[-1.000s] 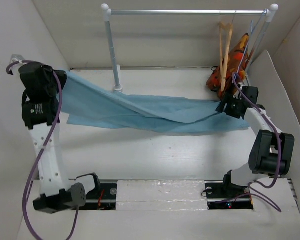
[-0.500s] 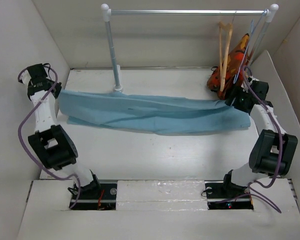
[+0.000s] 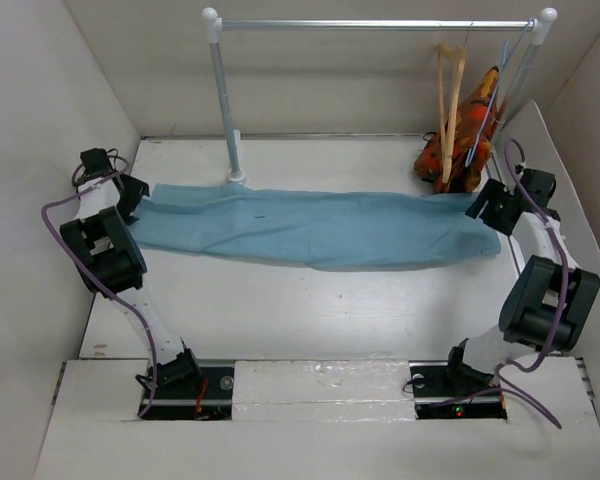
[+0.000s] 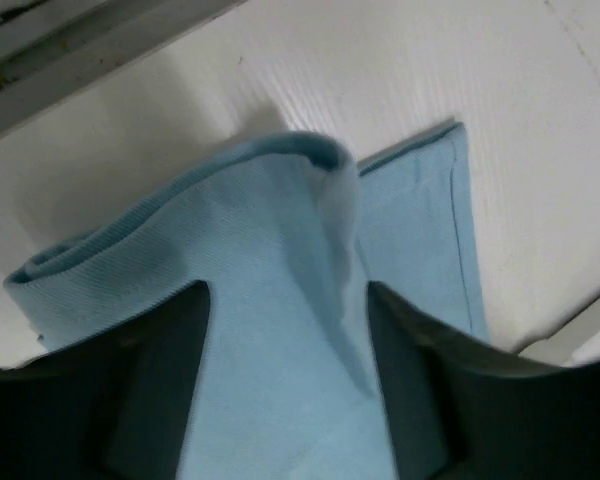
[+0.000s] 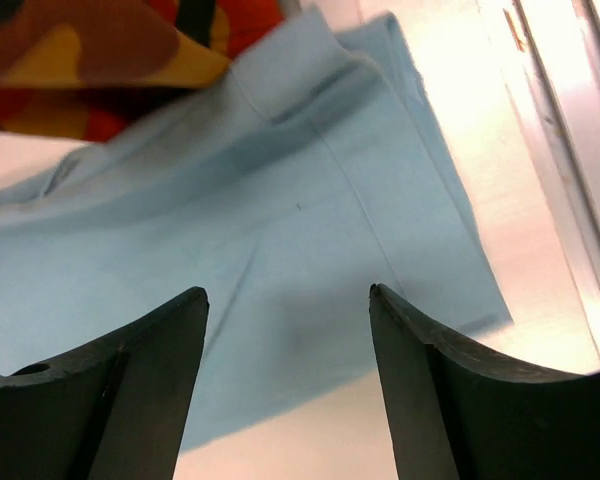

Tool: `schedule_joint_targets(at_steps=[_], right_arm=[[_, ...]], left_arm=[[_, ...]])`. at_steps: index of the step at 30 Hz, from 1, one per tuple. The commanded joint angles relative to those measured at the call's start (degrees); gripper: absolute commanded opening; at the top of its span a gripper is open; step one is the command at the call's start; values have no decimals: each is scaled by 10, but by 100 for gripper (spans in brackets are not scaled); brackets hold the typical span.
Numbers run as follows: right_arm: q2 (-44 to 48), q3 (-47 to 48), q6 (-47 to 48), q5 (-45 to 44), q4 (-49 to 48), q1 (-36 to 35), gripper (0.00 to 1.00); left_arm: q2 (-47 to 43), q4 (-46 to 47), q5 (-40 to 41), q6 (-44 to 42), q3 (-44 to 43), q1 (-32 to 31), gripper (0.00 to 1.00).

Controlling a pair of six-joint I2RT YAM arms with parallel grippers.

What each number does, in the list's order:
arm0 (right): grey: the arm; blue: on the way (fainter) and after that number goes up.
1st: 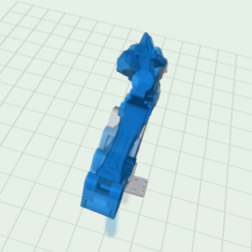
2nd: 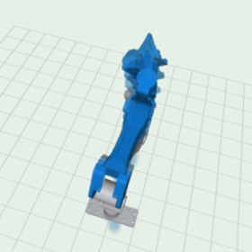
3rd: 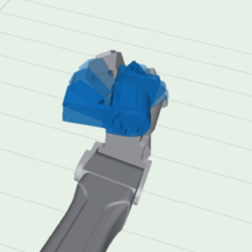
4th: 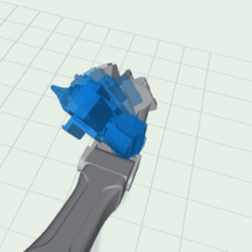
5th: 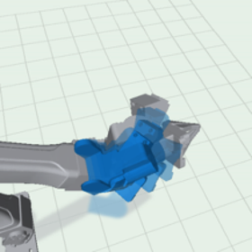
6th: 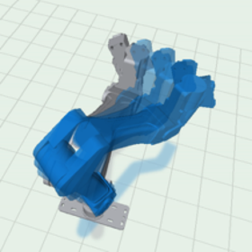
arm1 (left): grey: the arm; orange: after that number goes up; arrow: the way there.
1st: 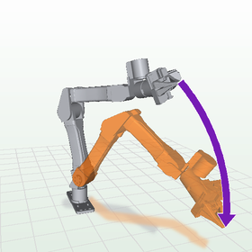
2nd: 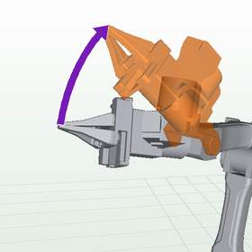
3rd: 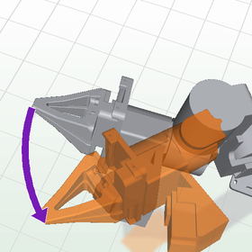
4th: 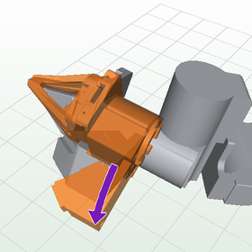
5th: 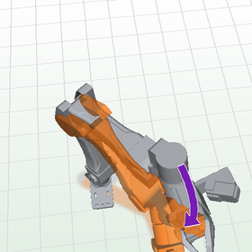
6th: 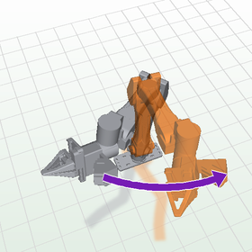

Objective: Place the trousers on the hanger
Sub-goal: Fold the trousers at the center of the board.

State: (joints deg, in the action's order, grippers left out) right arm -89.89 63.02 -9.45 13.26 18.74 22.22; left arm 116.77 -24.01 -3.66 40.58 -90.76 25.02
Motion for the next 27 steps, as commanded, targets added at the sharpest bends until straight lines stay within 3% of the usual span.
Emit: schedule_joint_targets(at_steps=[1, 4, 10, 14, 19, 22, 23, 24, 25, 27], right_arm=[[66, -34, 8, -24, 18, 24, 71], [98, -68, -6, -23, 14, 47, 73], [96, -154, -35, 40, -19, 121, 77], [39, -172, -32, 99, -67, 142, 78], [-32, -168, -65, 121, -115, 142, 74], [-45, -171, -74, 122, -131, 142, 64], [-41, -175, -77, 111, -151, 142, 43], [-41, -175, -77, 111, -151, 142, 43], [-41, -175, -74, 106, -157, 142, 20], [-41, -173, -68, 103, -140, 142, 0]], left_arm=[[-77, 23, -4, -18, -15, 5, 65], [-150, 31, 12, -37, 3, -33, 71], [-295, 111, -3, -35, 210, -198, 71], [-305, 177, -48, -11, 343, -228, 69], [-219, 179, -82, -18, 347, -207, 67], [-188, 157, -97, -14, 339, -175, 65], [-197, 158, -80, -15, 348, -168, 65], [-203, 158, -80, -15, 348, -168, 65], [-207, 158, -73, -18, 352, -168, 65], [-214, 140, -58, -23, 354, -168, 65]])
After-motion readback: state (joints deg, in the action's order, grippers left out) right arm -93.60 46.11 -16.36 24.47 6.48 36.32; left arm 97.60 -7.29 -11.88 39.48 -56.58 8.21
